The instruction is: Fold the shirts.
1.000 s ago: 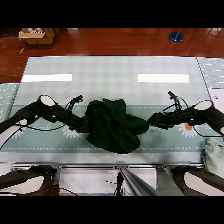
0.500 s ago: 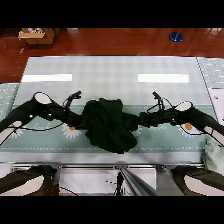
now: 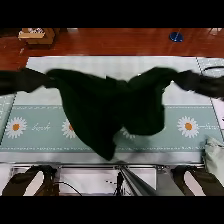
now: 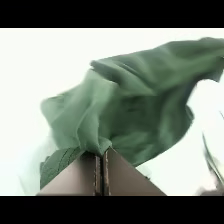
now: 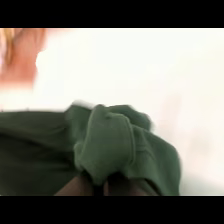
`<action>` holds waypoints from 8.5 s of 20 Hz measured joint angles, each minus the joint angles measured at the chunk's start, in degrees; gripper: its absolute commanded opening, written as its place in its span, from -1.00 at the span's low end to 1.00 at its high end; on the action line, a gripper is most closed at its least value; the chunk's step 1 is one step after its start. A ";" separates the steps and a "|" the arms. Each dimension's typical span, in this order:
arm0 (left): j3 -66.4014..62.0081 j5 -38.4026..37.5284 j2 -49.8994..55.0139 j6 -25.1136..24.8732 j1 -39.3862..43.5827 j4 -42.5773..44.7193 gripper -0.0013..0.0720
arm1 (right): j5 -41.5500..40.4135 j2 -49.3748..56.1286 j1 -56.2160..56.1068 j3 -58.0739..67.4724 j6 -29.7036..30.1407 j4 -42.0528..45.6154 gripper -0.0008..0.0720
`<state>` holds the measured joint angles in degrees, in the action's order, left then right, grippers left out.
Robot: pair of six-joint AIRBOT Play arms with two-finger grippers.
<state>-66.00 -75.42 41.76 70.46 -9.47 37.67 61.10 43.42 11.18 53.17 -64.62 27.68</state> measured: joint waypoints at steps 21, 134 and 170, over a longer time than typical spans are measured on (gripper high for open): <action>-56.17 -21.81 -7.80 18.16 -5.20 13.16 -0.91 | 29.00 -8.66 6.36 62.42 -20.44 35.78 -0.86; 42.34 10.56 31.56 3.87 18.05 3.19 -0.90 | 13.18 46.73 19.12 12.28 3.67 30.45 0.59; -38.49 10.05 -5.31 10.23 3.28 13.31 -0.90 | 1.97 -1.84 13.35 54.86 -12.35 19.78 -0.85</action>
<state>-104.49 -65.36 36.45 80.68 -6.20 50.98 63.07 41.58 24.53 108.03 -76.97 47.46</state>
